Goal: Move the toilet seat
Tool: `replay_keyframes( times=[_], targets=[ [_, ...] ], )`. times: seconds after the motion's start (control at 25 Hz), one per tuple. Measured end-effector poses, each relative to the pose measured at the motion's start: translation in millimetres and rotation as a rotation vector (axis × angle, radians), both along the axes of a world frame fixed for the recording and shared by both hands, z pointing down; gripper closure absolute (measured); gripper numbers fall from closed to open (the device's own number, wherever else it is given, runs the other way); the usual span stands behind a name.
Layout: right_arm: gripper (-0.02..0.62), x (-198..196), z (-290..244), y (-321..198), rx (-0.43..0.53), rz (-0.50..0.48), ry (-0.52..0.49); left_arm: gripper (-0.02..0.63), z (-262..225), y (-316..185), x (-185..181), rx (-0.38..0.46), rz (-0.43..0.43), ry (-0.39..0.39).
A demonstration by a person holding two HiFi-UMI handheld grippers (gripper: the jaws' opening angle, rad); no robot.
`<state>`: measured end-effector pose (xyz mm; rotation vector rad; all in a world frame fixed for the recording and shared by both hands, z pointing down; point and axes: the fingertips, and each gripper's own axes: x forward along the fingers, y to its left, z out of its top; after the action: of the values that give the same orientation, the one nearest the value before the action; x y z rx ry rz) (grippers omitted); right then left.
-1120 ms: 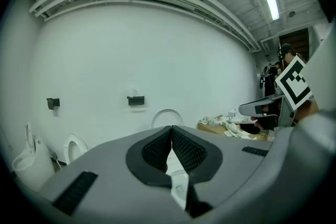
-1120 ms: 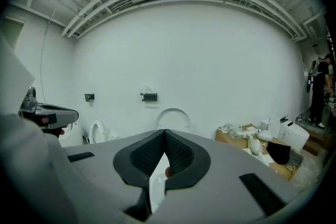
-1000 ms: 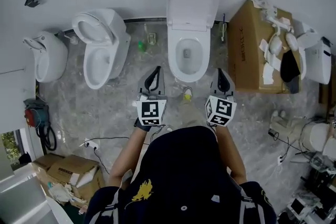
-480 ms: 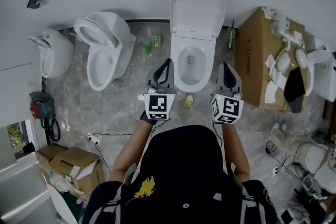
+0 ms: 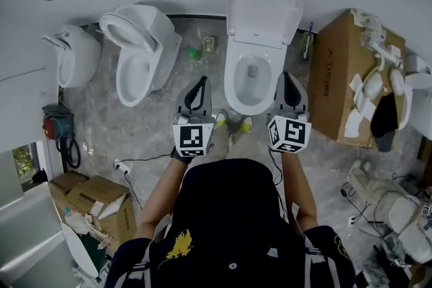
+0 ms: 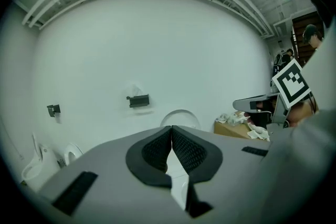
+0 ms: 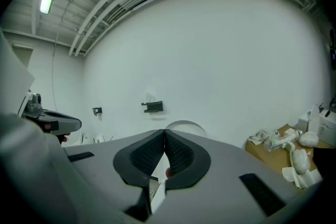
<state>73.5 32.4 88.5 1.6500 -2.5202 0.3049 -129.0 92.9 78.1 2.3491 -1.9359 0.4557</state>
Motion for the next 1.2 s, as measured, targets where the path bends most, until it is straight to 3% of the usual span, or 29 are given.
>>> replay_keyframes(
  times=[0.2,0.4,0.56,0.72,0.92,1.2],
  targets=[
    [0.568,6,13,7,-0.018,0.073,0.015,0.588,9,-12,6,0.02,0.063,0.055],
    [0.568,5,33,17,-0.052,0.123,0.036,0.588,35,-24,10,0.001,0.138,0.062],
    [0.568,19,49,7,-0.061,0.143,0.075,0.588,68,-44,25,-0.037,0.146,0.107],
    [0.568,10,74,4,-0.086,0.181,0.061,0.588,95,-47,19,-0.097,0.158,0.076],
    [0.568,8,110,2,-0.143,0.166,0.076,0.588,132,-48,16,-0.131,0.126,0.126],
    [0.568,14,151,10,-0.211,0.161,0.097,0.588,176,-47,28,-0.196,0.135,0.139]
  ],
)
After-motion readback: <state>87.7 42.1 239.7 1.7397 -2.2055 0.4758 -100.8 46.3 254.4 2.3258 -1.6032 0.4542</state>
